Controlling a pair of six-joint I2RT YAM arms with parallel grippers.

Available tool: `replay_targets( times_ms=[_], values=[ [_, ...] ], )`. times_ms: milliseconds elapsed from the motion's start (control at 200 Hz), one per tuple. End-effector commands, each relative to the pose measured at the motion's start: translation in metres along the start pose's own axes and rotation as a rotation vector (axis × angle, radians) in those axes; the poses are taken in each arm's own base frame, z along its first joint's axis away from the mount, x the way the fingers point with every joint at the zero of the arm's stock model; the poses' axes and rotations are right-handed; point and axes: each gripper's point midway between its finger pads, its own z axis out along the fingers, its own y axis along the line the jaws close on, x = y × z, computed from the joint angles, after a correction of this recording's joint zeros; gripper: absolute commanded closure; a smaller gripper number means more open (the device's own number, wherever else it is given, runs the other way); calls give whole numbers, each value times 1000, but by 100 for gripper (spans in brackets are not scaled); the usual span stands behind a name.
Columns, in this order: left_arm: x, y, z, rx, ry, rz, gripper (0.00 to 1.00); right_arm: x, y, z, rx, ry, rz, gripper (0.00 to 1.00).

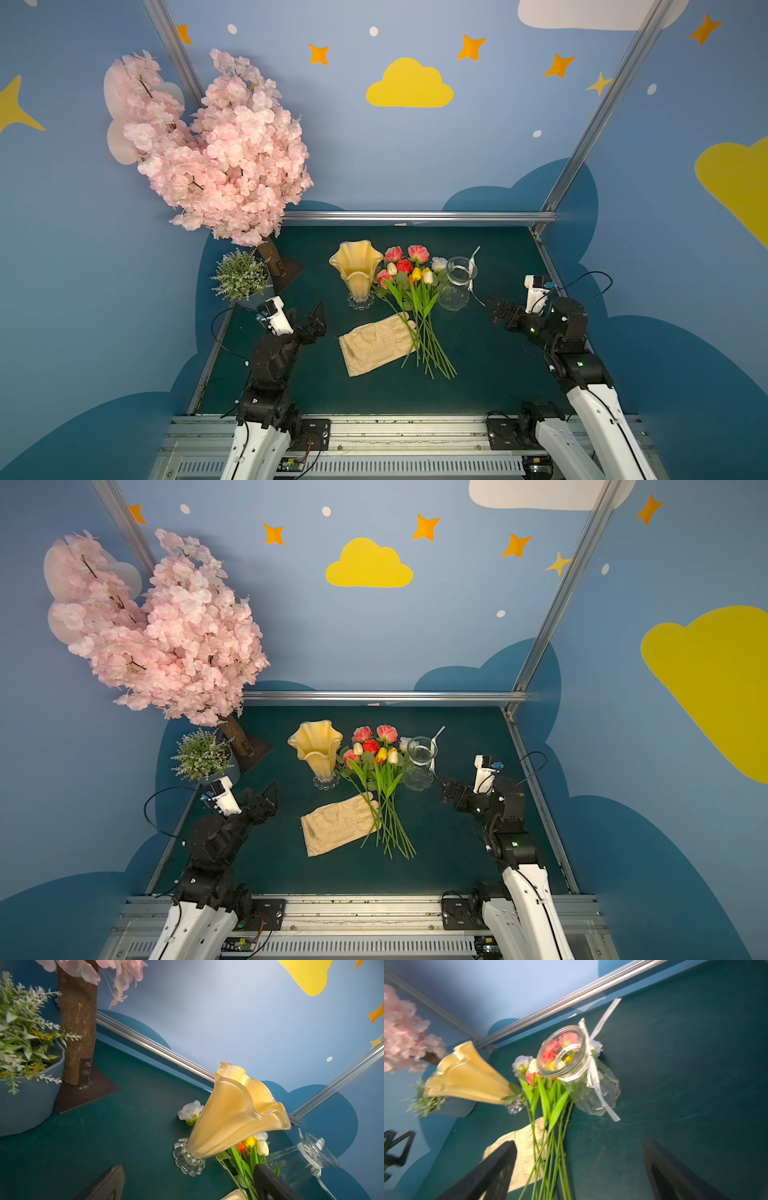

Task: Arrange the flowers in different vases according to their variety
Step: Pick up the flower at the center of the board.

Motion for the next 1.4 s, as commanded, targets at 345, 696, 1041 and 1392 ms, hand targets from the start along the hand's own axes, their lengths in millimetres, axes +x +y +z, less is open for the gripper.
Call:
replay_targets(
  times_ms=[345,696,1041,1392],
  values=[
    [36,29,8,-123,111,-185,0,62,86,39,-180,365,-46,27],
    [49,30,21,-139,199,-194,0,124,106,84,-34,594,11,59],
    [48,29,21,-132,193,-190,0,163,95,130,78,757,61,74],
    [46,27,21,-120,189,-187,0,176,79,151,177,789,70,74]
  ],
)
